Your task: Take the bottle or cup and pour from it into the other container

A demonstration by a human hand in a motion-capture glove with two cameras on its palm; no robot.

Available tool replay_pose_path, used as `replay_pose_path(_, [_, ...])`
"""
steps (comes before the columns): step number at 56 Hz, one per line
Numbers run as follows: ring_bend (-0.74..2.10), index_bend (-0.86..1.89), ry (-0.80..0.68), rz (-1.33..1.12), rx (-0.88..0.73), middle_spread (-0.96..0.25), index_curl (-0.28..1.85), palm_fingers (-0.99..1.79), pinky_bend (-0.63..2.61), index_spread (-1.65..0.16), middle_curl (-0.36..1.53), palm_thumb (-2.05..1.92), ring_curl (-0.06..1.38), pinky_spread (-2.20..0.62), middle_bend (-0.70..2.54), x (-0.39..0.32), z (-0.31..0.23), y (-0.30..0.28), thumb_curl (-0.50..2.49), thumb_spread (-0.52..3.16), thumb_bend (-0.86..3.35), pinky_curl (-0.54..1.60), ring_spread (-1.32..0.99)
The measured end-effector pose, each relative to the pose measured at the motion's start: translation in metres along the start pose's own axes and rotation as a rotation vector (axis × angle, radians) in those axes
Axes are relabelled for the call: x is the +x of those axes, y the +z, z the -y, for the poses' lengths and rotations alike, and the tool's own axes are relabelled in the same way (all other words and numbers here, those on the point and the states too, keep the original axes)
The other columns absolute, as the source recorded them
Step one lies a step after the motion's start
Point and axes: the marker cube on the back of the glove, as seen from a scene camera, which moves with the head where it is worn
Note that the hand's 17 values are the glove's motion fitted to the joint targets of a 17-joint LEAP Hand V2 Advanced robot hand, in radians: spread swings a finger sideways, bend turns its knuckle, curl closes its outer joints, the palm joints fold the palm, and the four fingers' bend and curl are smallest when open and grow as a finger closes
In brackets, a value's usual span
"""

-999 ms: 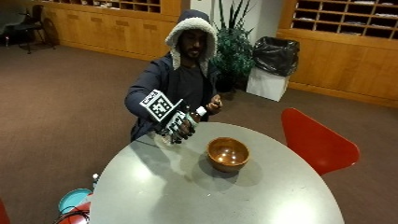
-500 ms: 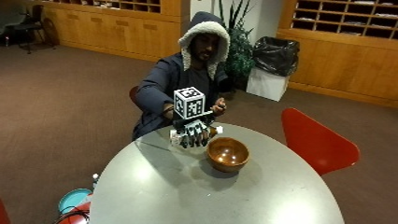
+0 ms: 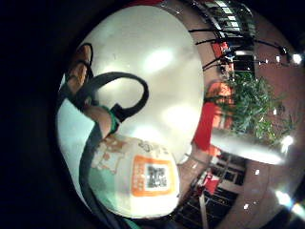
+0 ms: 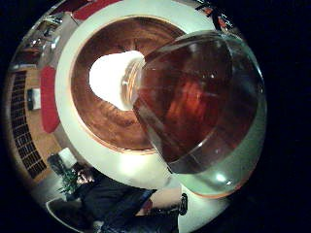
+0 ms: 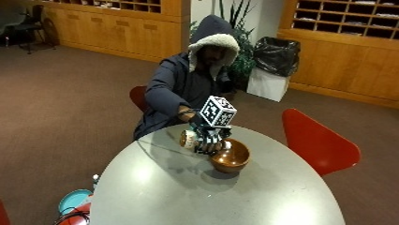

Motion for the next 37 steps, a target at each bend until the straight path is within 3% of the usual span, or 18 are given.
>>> replay_pose_path(37, [0.64,0.13,0.013,0.088,0.071,-0.22,0.33,1.19,0.43,-0.25,0.49,0.9,0.44,-0.09,0.35,0.02,-0.016,-0.011,0.7,0.37,-0.04,0.38,-0.17])
